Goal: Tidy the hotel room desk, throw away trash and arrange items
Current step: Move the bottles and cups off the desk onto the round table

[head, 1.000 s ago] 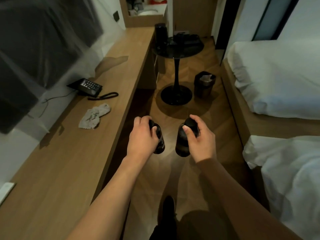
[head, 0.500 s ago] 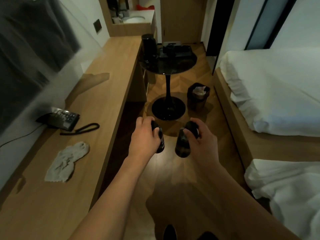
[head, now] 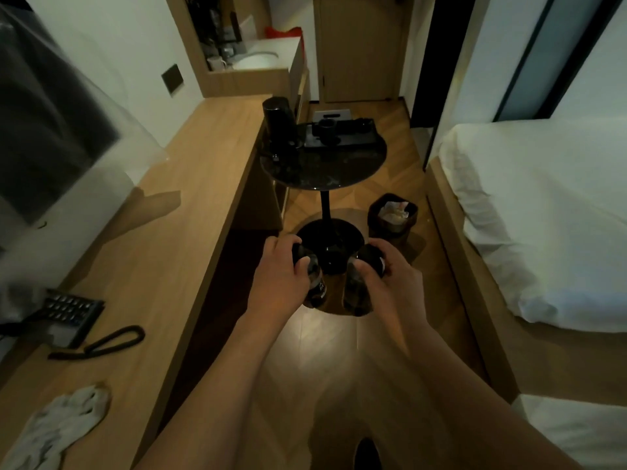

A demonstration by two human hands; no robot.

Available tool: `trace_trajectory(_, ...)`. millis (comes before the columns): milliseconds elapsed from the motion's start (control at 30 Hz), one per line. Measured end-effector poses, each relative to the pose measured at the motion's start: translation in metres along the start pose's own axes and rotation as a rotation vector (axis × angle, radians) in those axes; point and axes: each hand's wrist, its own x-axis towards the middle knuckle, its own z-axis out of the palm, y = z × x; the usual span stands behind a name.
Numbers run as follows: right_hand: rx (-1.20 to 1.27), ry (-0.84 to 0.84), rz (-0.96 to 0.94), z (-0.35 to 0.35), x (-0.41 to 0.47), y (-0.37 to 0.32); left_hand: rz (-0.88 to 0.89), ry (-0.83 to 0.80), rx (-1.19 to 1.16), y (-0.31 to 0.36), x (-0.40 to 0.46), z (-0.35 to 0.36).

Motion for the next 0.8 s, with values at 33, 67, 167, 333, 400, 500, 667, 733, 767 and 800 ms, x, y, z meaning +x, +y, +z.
trace_trajectory(33,0.003,-0.007,0.002,-0.001,0.017,0.001,0.009,0.021,-0.014,0.004,0.015,0.002)
trace_trajectory(67,0.01,-0.008,0.006,-0.001,0.034,0.002,0.021,0.039,-0.021,0.007,0.029,0.005)
trace_trajectory(167,0.01,-0.005,0.013,0.002,0.079,0.006,0.024,0.054,-0.026,0.009,0.069,0.013)
trace_trajectory(333,-0.04,-0.006,-0.007,0.019,0.152,0.024,-0.014,0.053,-0.046,0.004,0.146,0.032)
trace_trajectory(400,-0.077,0.008,-0.038,0.029,0.182,0.027,0.006,0.04,-0.06,-0.001,0.179,0.037)
trace_trajectory(500,-0.068,0.028,-0.033,0.045,0.229,0.026,-0.001,0.015,-0.071,-0.009,0.232,0.04)
trace_trajectory(667,-0.038,0.033,-0.005,0.068,0.306,0.027,0.032,0.006,-0.059,-0.019,0.313,0.049)
trace_trajectory(733,-0.045,0.043,-0.005,0.077,0.331,0.034,0.019,0.002,-0.058,-0.024,0.341,0.054)
trace_trajectory(767,-0.049,0.042,0.002,0.08,0.342,0.038,0.011,0.003,-0.059,-0.025,0.353,0.057)
trace_trajectory(800,-0.049,0.036,0.015,0.082,0.352,0.042,0.005,0.003,-0.06,-0.027,0.364,0.06)
